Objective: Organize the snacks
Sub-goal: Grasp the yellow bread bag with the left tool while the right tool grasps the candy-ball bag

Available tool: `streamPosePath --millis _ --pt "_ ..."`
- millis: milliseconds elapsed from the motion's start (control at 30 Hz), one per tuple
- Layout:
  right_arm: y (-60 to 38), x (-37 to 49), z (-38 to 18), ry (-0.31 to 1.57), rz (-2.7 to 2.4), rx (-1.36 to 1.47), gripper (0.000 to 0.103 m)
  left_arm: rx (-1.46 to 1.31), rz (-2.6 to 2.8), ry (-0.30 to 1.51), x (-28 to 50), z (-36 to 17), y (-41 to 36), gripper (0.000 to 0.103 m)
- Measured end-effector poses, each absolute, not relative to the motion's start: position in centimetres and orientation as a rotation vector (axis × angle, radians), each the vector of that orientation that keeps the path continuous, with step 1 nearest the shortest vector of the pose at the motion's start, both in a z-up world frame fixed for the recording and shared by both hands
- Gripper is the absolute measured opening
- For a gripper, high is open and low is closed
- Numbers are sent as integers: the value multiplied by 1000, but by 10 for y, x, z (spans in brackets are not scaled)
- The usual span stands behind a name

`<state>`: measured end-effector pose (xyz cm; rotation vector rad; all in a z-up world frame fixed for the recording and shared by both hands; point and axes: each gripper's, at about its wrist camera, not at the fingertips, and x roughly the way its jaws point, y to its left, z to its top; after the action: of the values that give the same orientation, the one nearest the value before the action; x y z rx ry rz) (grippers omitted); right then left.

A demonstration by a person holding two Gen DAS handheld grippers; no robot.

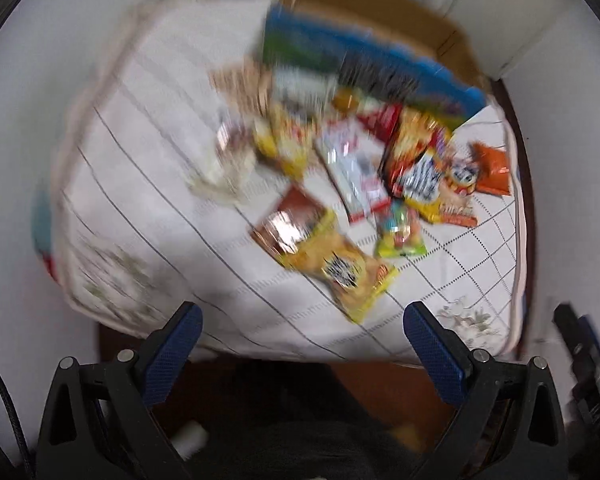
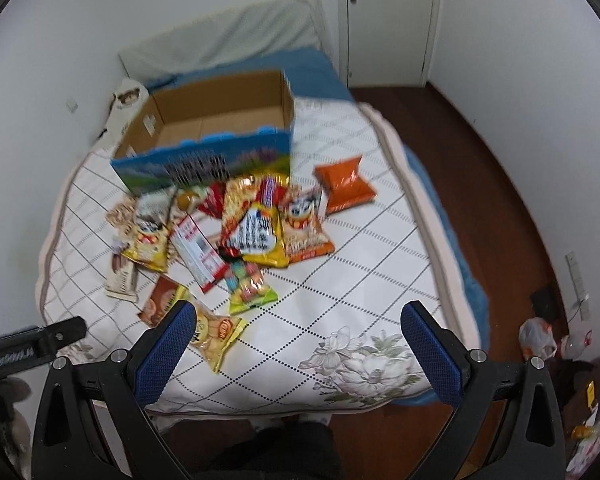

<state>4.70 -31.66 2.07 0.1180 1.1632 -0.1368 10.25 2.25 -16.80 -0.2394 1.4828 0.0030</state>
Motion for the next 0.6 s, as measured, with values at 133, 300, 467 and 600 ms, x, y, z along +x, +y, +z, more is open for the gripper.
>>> streamPosePath --millis 133,300,467,600 --pt "-315 74 -31 1239 -120 105 103 -458 10 1652 122 -238 18 103" --pt "-316 95 -77 1307 -106 81 103 -670 62 1786 137 -309 0 103" --pt "-318 106 -106 1373 -80 89 102 -826 130 1849 139 -354 -15 76" --pt "-314 115 -116 1407 -32 101 102 -675 117 1810 139 -344 -30 62"
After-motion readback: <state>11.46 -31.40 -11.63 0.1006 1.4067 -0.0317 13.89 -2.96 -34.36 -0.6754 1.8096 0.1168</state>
